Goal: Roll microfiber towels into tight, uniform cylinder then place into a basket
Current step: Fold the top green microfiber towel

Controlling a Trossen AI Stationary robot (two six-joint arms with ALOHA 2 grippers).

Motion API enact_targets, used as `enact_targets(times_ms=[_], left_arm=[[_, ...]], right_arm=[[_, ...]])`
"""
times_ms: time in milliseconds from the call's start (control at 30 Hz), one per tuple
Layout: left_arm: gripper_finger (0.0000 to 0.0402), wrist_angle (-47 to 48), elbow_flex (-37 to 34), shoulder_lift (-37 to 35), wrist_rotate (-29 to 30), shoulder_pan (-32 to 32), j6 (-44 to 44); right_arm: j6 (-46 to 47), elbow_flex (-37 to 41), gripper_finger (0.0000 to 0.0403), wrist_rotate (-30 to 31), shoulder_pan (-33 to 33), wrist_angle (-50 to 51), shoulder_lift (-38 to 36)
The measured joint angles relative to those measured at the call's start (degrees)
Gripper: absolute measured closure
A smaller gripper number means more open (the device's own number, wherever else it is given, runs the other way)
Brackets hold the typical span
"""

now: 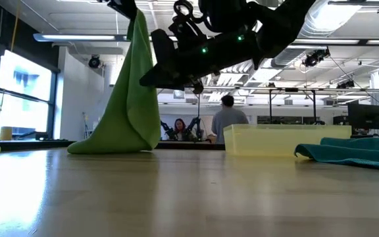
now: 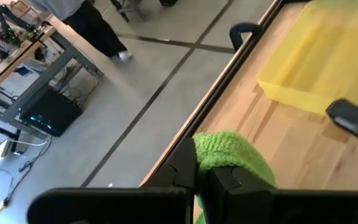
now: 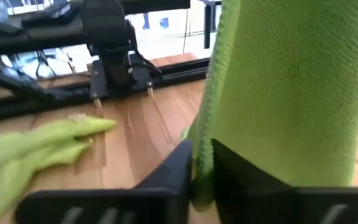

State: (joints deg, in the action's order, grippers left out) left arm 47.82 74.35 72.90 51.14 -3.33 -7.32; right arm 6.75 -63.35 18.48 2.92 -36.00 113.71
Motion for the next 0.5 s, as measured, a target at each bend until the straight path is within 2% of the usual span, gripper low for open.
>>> enact_targets(times_ms=[67,167,367,500], left_arm=[[0.0401,1.49,0.00,0.00,-0.04,0.00,-0.10],[0.0401,4.19,0.00,-0.02,-2.09,0.00,-1.68],[0.0401,11.80,0.00,-0.04,-10.20,0.02,-4.57],[0.0401,15.25,0.00,-0.04,-16.74,0.02,-5.65]], right_arm=[[-3.02,0.00,0.0396,0.01,0.00,1.62,0.00],[-4.14,0.00,0.0389,0.64,0.00,3.66,-0.30],[-6.67,-0.02,0.0400,0.63,-0.04,7.10,-3.53],[-6.79,0.00,0.0401,0.51,-0.04,13.69,-7.37]])
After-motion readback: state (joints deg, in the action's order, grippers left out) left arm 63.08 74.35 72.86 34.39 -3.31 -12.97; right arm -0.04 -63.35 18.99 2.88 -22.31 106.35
